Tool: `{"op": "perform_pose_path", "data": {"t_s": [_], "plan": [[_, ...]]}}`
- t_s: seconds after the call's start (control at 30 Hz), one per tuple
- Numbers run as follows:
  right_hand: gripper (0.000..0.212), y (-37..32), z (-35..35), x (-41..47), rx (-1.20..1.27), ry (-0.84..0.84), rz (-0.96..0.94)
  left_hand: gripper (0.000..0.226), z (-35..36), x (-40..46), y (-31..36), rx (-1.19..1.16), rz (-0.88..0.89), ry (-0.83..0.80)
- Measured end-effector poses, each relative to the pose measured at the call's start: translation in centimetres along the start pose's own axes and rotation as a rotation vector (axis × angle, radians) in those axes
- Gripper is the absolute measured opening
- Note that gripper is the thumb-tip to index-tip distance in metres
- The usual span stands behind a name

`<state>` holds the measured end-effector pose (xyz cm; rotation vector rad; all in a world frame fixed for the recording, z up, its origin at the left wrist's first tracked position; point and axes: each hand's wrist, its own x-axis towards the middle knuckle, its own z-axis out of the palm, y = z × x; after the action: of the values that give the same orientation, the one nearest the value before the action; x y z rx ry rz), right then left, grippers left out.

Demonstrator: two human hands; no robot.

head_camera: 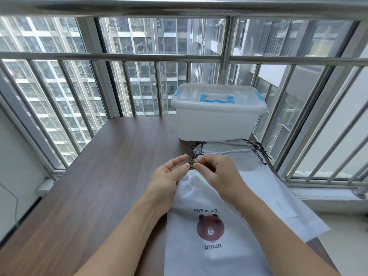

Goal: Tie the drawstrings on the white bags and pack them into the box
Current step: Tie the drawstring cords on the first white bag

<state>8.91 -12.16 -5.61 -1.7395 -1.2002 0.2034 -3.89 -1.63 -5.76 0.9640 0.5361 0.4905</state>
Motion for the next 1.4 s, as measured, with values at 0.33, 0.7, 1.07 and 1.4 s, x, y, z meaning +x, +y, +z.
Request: {"op": "perform_pose_path", "data": {"t_s": [0.33, 0.7, 1.07, 1.4], "plan": [[0.019, 0.0, -0.3, -0.2, 0.263, -0.107, 0.137, 0.039, 0.1, 0.3, -0.3, -0.010, 0.184, 0.006], [0.017, -0.7, -1.2, -0.3, 0.805, -0.294, 0.326, 0.024, -0.1, -0.2, 0.1, 0.273, 0.429, -0.048], [0.021, -0.7, -1.6, -0.4, 0.764, -0.374, 0.432, 0.020, -1.4, 0.2, 0.2, 0.645, 0.737, -0.176], [0.014, -0.5, -2.3, 0.1, 0.851, -0.212, 0.479, 0.007, -0.2, 0.4, 0.2, 0.284, 0.407, 0.062]]}}
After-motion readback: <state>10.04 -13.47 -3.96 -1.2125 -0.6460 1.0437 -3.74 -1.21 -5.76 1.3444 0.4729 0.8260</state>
